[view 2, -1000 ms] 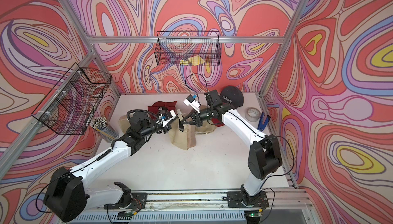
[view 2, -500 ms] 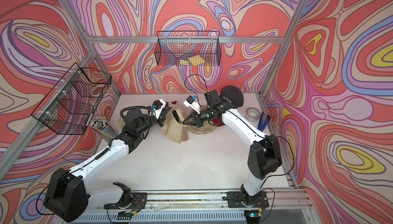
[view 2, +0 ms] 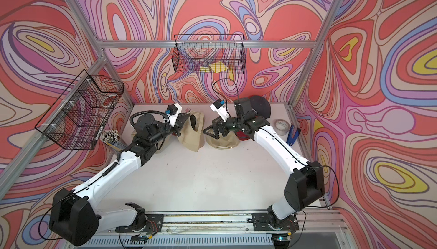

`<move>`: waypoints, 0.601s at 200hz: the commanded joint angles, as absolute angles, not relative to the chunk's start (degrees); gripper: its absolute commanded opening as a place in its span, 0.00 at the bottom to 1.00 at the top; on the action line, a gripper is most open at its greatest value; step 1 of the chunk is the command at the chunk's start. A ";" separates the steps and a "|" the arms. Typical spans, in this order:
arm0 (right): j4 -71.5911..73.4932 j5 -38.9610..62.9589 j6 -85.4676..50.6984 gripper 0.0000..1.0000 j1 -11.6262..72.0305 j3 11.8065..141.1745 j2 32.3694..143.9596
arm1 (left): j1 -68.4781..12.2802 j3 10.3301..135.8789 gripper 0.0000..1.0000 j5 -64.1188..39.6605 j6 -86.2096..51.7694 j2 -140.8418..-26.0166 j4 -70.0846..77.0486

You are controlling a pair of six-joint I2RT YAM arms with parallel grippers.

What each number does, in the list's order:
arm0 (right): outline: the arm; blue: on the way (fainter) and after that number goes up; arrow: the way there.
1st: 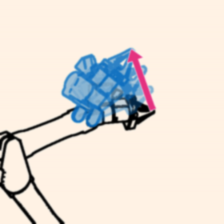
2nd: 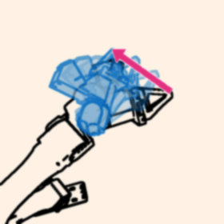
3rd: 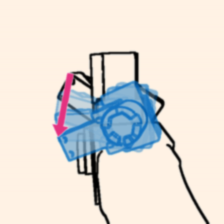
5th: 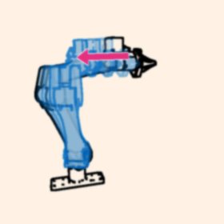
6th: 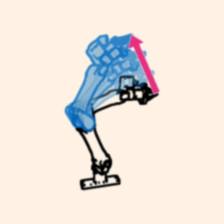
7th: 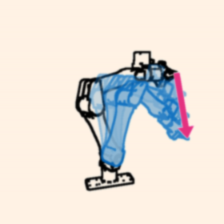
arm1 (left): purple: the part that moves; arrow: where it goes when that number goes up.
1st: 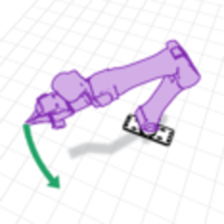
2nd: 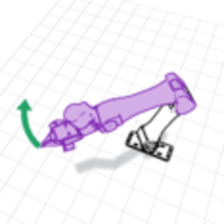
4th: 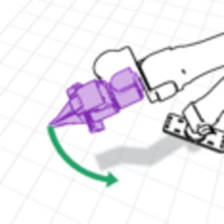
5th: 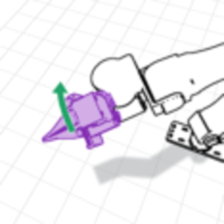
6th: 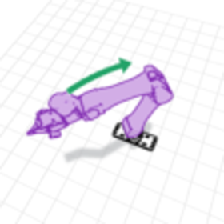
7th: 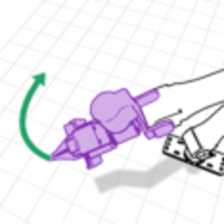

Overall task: Open the adjustable buckle of the baseball cap
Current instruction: Place the baseball cap at the center of the board.

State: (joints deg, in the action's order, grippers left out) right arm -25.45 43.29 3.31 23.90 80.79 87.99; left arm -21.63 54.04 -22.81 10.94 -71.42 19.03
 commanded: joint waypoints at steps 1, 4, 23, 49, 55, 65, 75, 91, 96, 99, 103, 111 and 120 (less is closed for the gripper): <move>-21.57 39.06 -0.49 0.98 23.14 79.23 86.07 | -20.41 58.62 0.00 -17.18 9.27 -68.61 9.15; -21.34 38.79 -0.73 0.98 23.07 79.16 85.93 | -20.21 59.02 0.00 -16.29 9.11 -68.50 7.92; -20.53 37.25 -1.66 0.98 22.77 78.63 85.06 | -18.78 60.89 0.00 -11.13 7.34 -68.05 1.03; -20.39 35.73 -1.85 0.98 22.42 78.29 84.36 | -15.77 63.44 0.00 -10.99 5.20 -69.01 -7.12; -20.39 35.59 -1.88 0.98 22.27 78.22 84.23 | -15.42 63.46 0.00 -10.76 5.19 -69.08 -7.97; -20.39 35.45 -1.85 0.98 22.19 78.05 84.07 | -15.38 62.92 0.00 -9.87 5.63 -68.91 -8.85; -20.65 35.42 -1.78 0.98 21.91 78.11 83.88 | -15.41 62.52 0.00 -9.11 6.35 -68.57 -9.69; -20.74 35.16 -1.69 0.98 21.74 77.89 83.69 | -15.38 62.55 0.00 -7.65 8.04 -68.90 -11.81; -20.74 35.16 -1.68 0.98 21.66 77.87 83.67 | -15.38 62.78 0.00 -7.34 8.83 -69.29 -12.73; -20.67 35.17 -1.76 0.98 21.68 77.87 83.75 | -15.40 62.90 0.00 -7.23 9.39 -69.55 -13.41; -20.65 35.22 -1.77 0.98 21.63 77.92 83.89 | -15.39 63.16 0.00 -7.15 10.12 -70.02 -14.33; -20.70 35.35 -1.90 0.98 21.64 77.87 84.16 | -15.38 63.49 0.00 -6.54 11.38 -71.02 -16.22; -20.74 35.38 -1.93 0.98 21.70 78.02 84.61 | -15.26 63.70 0.00 -5.34 12.25 -72.19 -17.33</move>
